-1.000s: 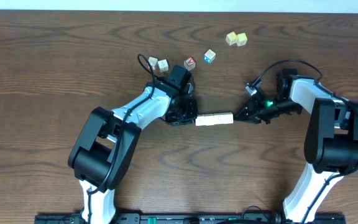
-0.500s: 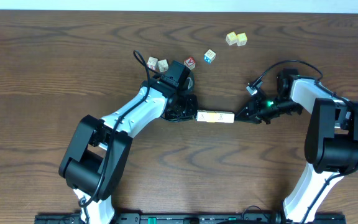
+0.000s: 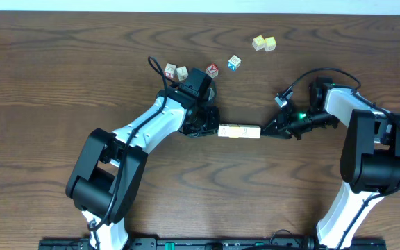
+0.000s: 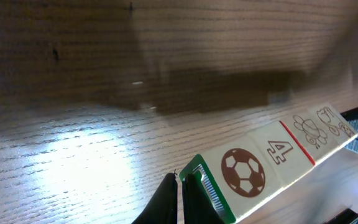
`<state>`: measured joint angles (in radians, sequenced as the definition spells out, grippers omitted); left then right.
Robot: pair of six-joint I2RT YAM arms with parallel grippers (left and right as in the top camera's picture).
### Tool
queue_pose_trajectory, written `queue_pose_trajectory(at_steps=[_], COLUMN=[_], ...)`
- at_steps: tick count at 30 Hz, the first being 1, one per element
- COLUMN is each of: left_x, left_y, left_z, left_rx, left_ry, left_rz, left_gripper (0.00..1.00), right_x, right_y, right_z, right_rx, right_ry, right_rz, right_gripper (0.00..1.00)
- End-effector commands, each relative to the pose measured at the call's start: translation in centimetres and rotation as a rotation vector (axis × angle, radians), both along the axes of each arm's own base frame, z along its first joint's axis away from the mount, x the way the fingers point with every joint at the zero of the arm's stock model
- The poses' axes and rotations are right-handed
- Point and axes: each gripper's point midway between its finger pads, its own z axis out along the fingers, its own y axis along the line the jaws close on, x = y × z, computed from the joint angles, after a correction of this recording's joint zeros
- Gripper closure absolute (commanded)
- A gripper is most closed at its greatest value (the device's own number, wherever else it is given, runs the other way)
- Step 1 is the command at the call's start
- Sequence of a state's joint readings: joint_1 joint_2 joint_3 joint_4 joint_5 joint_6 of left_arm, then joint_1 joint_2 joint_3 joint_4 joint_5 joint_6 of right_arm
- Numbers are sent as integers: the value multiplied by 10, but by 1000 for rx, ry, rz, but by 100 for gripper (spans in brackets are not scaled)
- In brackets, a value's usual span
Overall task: Lift 4 blocks
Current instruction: 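Squeeze the block row between both grippers from each end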
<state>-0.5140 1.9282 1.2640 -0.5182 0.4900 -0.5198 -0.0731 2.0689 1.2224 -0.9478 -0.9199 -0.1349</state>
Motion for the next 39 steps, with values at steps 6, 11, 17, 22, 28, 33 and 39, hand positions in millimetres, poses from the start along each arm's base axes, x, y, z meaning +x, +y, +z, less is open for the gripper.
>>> queue_pose_trajectory(at_steps=[6,11,17,22,28,33,39], left_x=[-7,-8,-9,-11,-10,-9,-10], left_y=[-15,-15,-16,-19,-19,-20,-19], left_z=[21,21,21,24,34,47,49], left_rx=[-82,-81,-87,-107,-118,-133,-135], left_ry=[-18,-15,-11,-3,-25,-53,-52], left_rz=[-52,-52,-54,-61,-63,-64,-65], left_gripper=[93,93,93,93,93,93,93], right_x=[5,6,8,10,11,10,8], right_y=[24,32,36,35,24,27,39], right_z=[22,28,34,48,51,51,52], right_rx=[106,139,153,138,12,2,5], right_ry=[-17,-25,-40,-82,-91,-94,-93], right_rz=[14,24,32,32,11,21,40], right_gripper=[99,99,99,99,99,99,99])
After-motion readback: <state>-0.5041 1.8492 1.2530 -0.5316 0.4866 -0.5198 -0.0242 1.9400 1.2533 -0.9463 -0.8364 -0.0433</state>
